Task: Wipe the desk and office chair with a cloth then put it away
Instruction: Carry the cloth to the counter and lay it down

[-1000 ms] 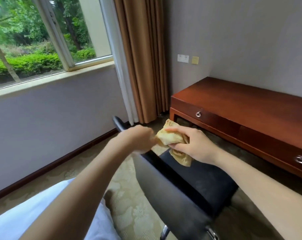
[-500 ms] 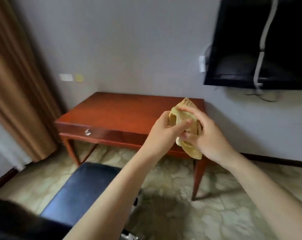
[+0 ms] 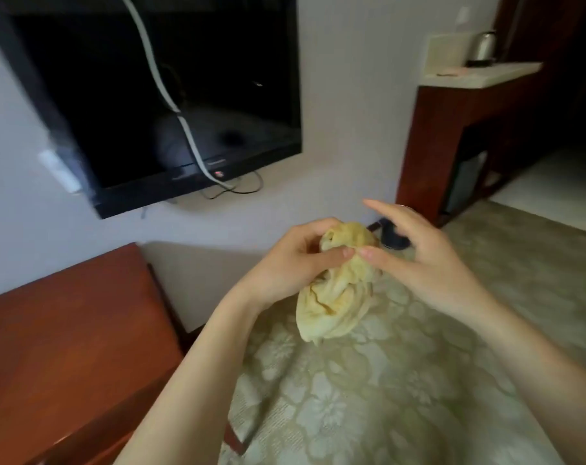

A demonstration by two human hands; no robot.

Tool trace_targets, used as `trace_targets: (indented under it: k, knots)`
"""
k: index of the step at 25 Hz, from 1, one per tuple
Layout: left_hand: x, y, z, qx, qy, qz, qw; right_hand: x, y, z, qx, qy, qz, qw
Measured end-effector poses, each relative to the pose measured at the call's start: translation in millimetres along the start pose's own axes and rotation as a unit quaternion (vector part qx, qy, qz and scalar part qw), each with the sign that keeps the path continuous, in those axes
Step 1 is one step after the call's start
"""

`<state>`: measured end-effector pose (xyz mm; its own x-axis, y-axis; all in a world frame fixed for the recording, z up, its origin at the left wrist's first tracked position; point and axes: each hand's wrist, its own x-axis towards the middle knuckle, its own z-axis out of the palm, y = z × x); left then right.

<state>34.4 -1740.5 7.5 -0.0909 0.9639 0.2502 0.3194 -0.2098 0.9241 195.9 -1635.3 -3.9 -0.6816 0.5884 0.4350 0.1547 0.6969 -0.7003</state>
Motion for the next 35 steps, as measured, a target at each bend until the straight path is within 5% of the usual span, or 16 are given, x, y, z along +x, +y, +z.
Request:
trace_targets:
  k: [2, 7, 10, 13, 16, 21, 25, 30, 35]
  knots:
    - [53.8, -14.3, 1.3, 0.0, -0.05, 0.011, 0.999, 27.4, 20.2, -4.3, 0.084, -0.017, 0.067, 0.994]
    - [148.8, -72.8, 37.1, -0.015, -0.039, 0.005, 0.999, 51.1, 95.6, -16.4, 0.058, 0.171, 0.166, 0.97]
    - [183.5, -113.6, 60.2, 0.008, 0.007, -0.035, 0.999, 58.9, 140.9, -34.1, 0.05, 0.296, 0.233, 0.925]
    - [226.5, -147.7, 85.7, -0.014, -0.075, -0.074, 0.994, 78.9, 189.9, -57.3, 0.119, 0.381, 0.267, 0.877]
    - [280.7, -163.6, 119.8, -0.11, -0.118, -0.107, 0.981, 108.1, 243.0, -83.9, 0.15, 0.402, 0.258, 0.866]
    - [421.1, -168.1, 149.1, -0.221, -0.042, -0.076, 0.971, 175.7, 343.7, -154.3, 0.194, 0.37, 0.257, 0.871]
    - [533.2, -170.2, 155.6, -0.169, 0.007, -0.064, 0.983, 227.7, 409.0, -220.6, 0.237, 0.265, 0.201, 0.913]
    - [649.0, -211.0, 160.8, -0.019, 0.07, -0.046, 0.996, 289.6, 486.2, -258.3, 0.206, 0.303, 0.189, 0.911]
    - [768.8, -257.4, 168.4, -0.09, 0.0, -0.031, 0.995, 365.4, 561.4, -291.6, 0.155, 0.353, 0.195, 0.902]
